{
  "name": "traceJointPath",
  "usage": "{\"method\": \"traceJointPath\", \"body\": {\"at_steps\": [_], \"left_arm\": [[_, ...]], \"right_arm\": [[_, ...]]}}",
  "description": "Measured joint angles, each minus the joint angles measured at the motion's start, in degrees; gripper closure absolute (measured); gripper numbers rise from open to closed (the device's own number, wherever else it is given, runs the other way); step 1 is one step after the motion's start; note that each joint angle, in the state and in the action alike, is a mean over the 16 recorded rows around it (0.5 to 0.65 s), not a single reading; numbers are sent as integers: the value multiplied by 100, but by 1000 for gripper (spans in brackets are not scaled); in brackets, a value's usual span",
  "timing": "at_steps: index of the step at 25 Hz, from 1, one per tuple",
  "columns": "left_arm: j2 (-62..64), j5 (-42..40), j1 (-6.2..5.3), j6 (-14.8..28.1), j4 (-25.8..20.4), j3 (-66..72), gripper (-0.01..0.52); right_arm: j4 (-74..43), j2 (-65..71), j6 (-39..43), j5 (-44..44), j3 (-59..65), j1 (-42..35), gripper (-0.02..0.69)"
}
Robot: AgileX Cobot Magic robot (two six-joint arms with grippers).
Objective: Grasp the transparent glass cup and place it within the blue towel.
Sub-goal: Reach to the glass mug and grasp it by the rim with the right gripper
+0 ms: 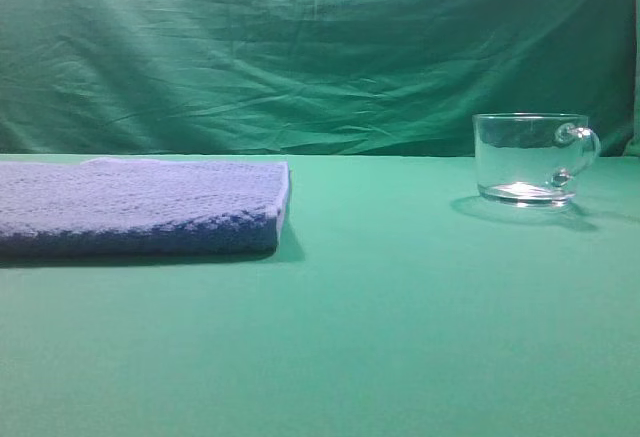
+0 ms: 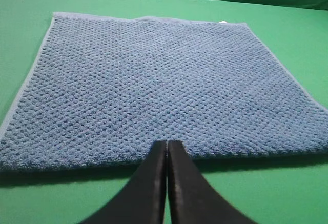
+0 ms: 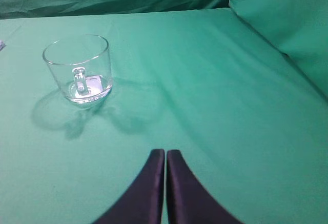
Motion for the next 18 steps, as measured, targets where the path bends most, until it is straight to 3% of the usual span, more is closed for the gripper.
{"method": "traceJointPath", "body": {"at_steps": [18], "left_arm": [[0, 0, 0, 0, 0, 0, 514]], "right_arm": [[0, 0, 0, 2, 0, 0, 665]]}}
